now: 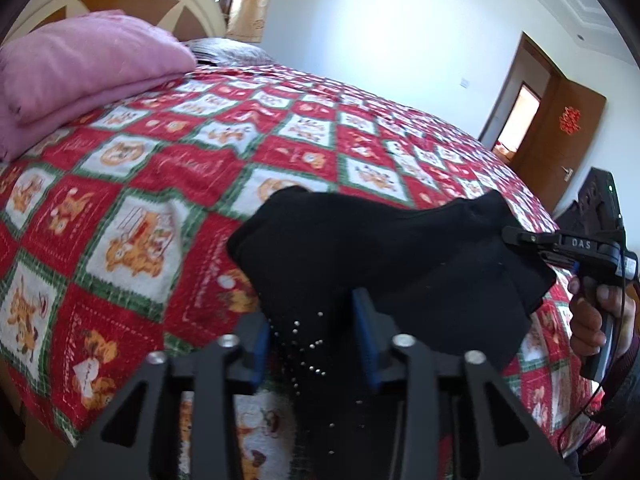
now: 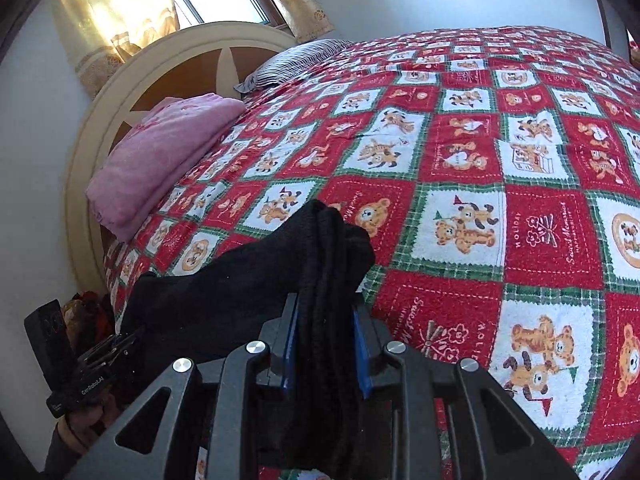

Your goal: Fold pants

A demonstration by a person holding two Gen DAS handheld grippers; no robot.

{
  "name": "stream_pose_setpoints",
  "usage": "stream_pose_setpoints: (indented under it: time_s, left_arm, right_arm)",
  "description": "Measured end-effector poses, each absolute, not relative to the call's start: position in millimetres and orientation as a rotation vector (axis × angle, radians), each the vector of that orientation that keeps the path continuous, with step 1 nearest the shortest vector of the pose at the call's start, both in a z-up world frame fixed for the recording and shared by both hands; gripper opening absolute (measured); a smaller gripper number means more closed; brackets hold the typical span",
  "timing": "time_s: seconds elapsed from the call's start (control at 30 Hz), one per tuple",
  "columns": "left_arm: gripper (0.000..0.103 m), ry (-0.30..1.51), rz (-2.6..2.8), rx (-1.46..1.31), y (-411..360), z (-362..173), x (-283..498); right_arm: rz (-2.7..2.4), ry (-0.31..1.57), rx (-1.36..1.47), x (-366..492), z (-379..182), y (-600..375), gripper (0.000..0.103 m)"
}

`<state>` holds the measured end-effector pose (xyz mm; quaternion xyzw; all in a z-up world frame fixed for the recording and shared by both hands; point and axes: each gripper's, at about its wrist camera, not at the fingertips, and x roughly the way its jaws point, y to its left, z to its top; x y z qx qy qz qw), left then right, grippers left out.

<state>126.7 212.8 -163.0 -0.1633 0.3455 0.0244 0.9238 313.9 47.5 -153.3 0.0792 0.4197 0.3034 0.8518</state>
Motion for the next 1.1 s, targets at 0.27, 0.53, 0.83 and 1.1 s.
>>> stream_pose_setpoints:
  time_s: [0.27, 0.53, 0.83, 1.1]
  left_arm:
    - [0.080, 0.735, 0.117, -0.365, 228, -165, 118]
    - [0.080, 0.728, 0.154, -0.329, 222, -147, 102]
    - [0.096, 0.608, 0.130, -0.274, 186, -89, 79]
    - [0.102, 0.504, 0.108, -0.257, 160, -45, 58]
  right_arm:
    - [0.487, 0.860, 0.230, 310, -158, 9, 0.051]
    - [0.416, 0.803, 0.200, 275, -134, -45, 0.054]
    - [0.399, 0.731, 0.170, 202, -92, -87, 0.061]
    - [0.397, 0.578, 0.060, 131, -45, -99, 0.069]
